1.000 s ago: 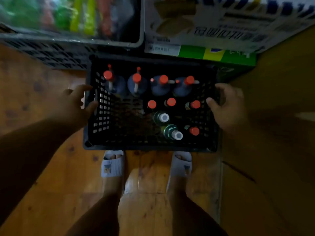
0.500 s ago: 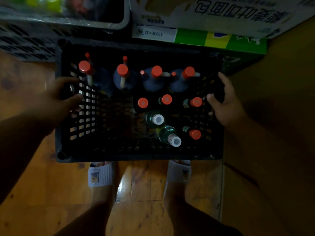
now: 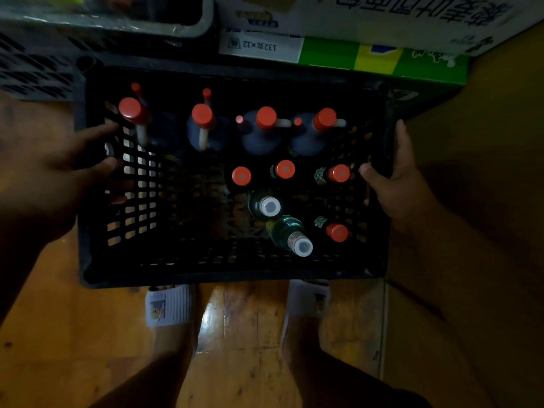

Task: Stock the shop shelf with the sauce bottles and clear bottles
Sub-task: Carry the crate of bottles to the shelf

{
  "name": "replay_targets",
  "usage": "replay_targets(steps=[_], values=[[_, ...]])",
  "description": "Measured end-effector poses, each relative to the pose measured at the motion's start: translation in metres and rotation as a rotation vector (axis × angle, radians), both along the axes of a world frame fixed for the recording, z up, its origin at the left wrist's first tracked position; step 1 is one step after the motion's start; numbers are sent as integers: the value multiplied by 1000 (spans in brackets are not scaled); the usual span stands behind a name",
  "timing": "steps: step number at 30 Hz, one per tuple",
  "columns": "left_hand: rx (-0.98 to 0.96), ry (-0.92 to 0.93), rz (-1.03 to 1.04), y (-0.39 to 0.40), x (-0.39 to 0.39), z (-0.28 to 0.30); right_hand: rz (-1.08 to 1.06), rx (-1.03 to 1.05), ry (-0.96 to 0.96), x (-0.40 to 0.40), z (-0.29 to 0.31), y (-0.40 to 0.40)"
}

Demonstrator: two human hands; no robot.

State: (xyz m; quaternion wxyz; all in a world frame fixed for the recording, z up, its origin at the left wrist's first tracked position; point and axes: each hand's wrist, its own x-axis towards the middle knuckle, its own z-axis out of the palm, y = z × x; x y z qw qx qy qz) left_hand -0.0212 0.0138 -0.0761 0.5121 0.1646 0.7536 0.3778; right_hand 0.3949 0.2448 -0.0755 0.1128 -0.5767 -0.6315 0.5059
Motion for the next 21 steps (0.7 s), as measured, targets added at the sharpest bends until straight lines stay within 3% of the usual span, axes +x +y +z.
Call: replay_targets(steps=[5, 11, 21], values=[[39, -9, 26, -2, 7, 4, 97, -3, -39, 0, 7, -2], [61, 37, 21, -3, 6, -2, -58, -138, 160, -3, 9, -7], [38, 92, 41, -1, 8, 5, -115, -118, 24, -12, 9, -12]])
